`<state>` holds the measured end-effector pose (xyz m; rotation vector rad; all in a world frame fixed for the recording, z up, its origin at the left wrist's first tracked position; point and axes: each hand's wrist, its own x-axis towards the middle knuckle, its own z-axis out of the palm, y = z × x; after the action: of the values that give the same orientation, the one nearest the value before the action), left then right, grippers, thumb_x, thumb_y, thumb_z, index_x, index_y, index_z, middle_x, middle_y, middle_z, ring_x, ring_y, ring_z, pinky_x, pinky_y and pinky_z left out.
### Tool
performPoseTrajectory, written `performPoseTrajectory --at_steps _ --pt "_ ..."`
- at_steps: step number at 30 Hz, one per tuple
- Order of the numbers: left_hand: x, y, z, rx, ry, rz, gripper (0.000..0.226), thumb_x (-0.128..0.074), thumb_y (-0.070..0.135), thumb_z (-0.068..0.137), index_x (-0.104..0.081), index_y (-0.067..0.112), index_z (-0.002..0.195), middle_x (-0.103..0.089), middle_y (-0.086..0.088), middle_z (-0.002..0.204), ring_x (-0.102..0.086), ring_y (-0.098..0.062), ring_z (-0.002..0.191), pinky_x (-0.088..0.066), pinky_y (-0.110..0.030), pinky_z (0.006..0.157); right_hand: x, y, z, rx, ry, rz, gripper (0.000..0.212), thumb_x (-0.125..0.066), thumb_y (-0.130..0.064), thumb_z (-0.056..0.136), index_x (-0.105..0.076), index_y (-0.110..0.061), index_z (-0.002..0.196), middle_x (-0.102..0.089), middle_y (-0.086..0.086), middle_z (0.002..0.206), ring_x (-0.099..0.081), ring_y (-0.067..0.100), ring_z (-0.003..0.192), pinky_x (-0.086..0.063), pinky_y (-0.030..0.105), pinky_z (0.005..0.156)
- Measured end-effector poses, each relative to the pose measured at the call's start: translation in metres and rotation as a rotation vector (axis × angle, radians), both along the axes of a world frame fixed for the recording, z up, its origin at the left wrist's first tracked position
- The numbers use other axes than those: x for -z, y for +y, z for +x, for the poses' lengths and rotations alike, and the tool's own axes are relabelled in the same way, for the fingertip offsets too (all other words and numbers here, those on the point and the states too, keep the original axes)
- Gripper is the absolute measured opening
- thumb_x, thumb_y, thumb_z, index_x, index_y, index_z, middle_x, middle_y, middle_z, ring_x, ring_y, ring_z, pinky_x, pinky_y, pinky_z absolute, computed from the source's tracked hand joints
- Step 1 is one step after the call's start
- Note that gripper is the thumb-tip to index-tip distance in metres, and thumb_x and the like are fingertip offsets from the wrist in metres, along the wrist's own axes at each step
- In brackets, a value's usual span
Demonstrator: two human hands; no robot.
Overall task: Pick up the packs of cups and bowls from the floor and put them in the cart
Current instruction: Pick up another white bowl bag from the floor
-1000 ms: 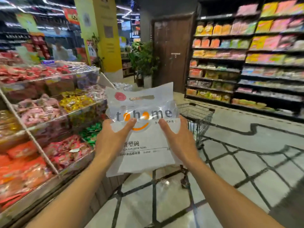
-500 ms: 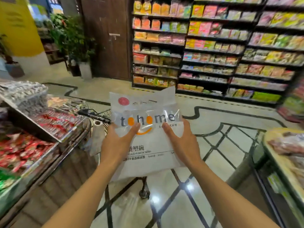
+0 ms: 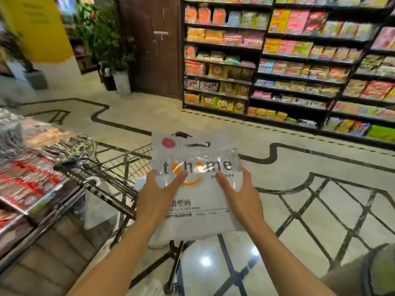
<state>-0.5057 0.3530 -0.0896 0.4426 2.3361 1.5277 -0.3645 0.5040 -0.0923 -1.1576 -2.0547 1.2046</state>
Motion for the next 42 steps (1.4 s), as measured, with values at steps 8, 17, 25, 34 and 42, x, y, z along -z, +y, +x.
performPoseTrajectory --at_steps 8,17,25,34,42 --pt "0.027 0.095 -0.046 -0.121 -0.082 -0.033 0.087 -0.063 0.079 0.075 -0.048 0.025 0.142 -0.060 0.008 0.111 -0.057 -0.021 0.103 -0.043 -0.035 0.083 0.023 0.113 -0.069 -0.129 -0.096 -0.033 0.083 -0.055 -0.085 0.080 -0.037 -0.039 0.147 -0.064 -0.007 0.121 -0.062 0.022 0.107 -0.048 0.039 0.085" --pt "0.083 0.144 -0.166 -0.300 -0.161 -0.015 0.090 -0.065 0.084 0.073 -0.051 0.025 0.140 -0.067 0.008 0.111 -0.063 -0.014 0.095 -0.049 -0.032 0.074 0.061 0.180 -0.214 -0.312 -0.145 -0.044 0.052 -0.061 -0.079 0.081 -0.041 -0.049 0.119 -0.063 -0.022 0.104 -0.066 0.016 0.100 -0.053 0.041 0.088" --pt "0.133 0.155 -0.256 -0.520 -0.281 0.058 0.096 -0.068 0.080 0.076 -0.042 0.031 0.154 -0.057 0.001 0.145 -0.053 -0.030 0.136 -0.041 -0.038 0.100 0.104 0.206 -0.349 -0.517 -0.264 0.028 0.064 -0.058 -0.082 0.083 -0.045 -0.040 0.128 -0.064 -0.011 0.109 -0.062 0.017 0.100 -0.047 0.037 0.086" --pt "0.218 0.137 -0.289 -0.810 -0.468 0.029 0.097 -0.078 0.073 0.071 -0.051 0.019 0.147 -0.059 -0.007 0.144 -0.056 -0.030 0.131 -0.046 -0.041 0.105 0.193 0.186 -0.434 -0.806 -0.437 -0.030 0.104 -0.051 -0.096 0.072 -0.033 -0.032 0.152 -0.061 0.002 0.143 -0.061 0.030 0.128 -0.049 0.056 0.106" --pt "0.260 0.162 -0.270 -1.023 -0.484 -0.179 0.088 -0.073 0.070 0.080 -0.047 0.022 0.148 -0.057 -0.006 0.141 -0.053 -0.032 0.132 -0.046 -0.041 0.102 0.257 0.194 -0.445 -0.926 -0.568 -0.197 0.104 -0.056 -0.083 0.083 -0.021 -0.026 0.163 -0.046 0.004 0.160 -0.046 0.032 0.144 -0.037 0.045 0.115"
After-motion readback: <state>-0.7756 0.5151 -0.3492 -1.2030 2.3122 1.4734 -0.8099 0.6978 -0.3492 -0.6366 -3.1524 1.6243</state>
